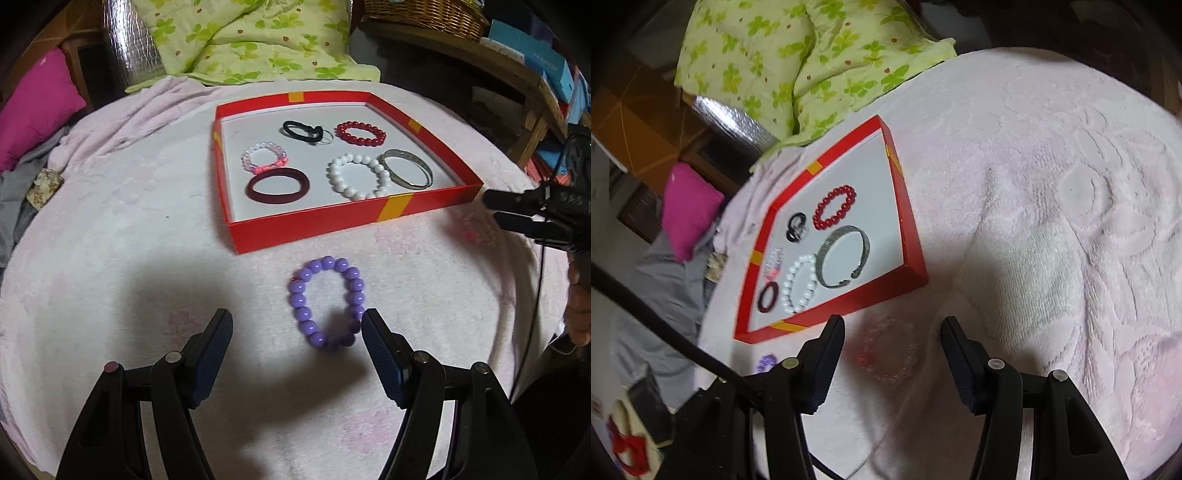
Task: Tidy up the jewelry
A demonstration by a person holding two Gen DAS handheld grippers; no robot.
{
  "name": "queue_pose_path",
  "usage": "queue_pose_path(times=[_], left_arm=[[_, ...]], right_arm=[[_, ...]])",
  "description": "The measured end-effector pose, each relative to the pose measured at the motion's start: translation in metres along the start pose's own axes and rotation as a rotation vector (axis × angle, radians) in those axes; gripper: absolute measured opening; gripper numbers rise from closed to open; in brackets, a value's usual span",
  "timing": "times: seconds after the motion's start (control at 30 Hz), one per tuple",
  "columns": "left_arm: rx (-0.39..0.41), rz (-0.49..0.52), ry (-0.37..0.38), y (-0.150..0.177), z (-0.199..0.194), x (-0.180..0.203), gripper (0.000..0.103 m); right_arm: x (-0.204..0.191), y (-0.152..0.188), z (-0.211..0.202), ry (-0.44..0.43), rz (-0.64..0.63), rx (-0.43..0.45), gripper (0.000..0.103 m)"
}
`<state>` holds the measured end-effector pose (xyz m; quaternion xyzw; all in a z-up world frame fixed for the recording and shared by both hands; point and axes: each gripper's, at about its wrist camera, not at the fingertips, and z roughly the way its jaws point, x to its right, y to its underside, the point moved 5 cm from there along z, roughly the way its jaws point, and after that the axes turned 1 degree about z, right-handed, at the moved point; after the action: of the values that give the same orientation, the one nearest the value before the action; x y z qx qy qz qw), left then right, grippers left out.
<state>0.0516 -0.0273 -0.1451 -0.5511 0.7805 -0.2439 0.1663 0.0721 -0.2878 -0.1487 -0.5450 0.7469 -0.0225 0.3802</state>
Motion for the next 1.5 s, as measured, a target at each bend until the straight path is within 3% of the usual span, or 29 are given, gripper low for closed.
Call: queue_pose_path(times=[0.17,0.3,0.53,0.63,0.8,1.0,1.27,1.5], left_arm=[[-0.014,-0.030,0.016,0.000,0.005,-0.002,0.073],[-0.029,-0.043,0.035,0.001,0.010,-0.001,0.073],[-0.033,-0.045,0.023,0.002,0.010,-0.001,0.073],[-0.042,-0.051,0.019,0.002,0.012,-0.002,0.073],[-0.046,-0.026,-0.003,0.004,0.015,0.001,0.074],[-0.024,-0.037,0.005,0.002,0.013,0.001,0.074],[-0.001,-0.039,-0.007,-0.003,0.014,0.000,0.074],[0.006,0.005,-0.057,-0.004,0.015,0.006,0.074]], right_arm=[[-0.004,-0.002,0.011,0.026,-0.052,-0.006,0.070],[-0.009,0.001,0.014,0.050,-0.118,-0.006,0.070],[-0.024,0.018,0.017,0.120,-0.352,-0.015,0.070],[-0.028,0.026,0.016,0.153,-0.441,-0.002,0.066],[-0.025,0.030,0.016,0.235,-0.520,0.034,0.040],[-0.018,0.021,0.009,0.284,-0.496,0.068,0.014],[-0.031,0.020,-0.003,0.249,-0.502,0.119,0.011],[-0.062,0.037,-0.002,0.111,-0.576,0.081,0.011]])
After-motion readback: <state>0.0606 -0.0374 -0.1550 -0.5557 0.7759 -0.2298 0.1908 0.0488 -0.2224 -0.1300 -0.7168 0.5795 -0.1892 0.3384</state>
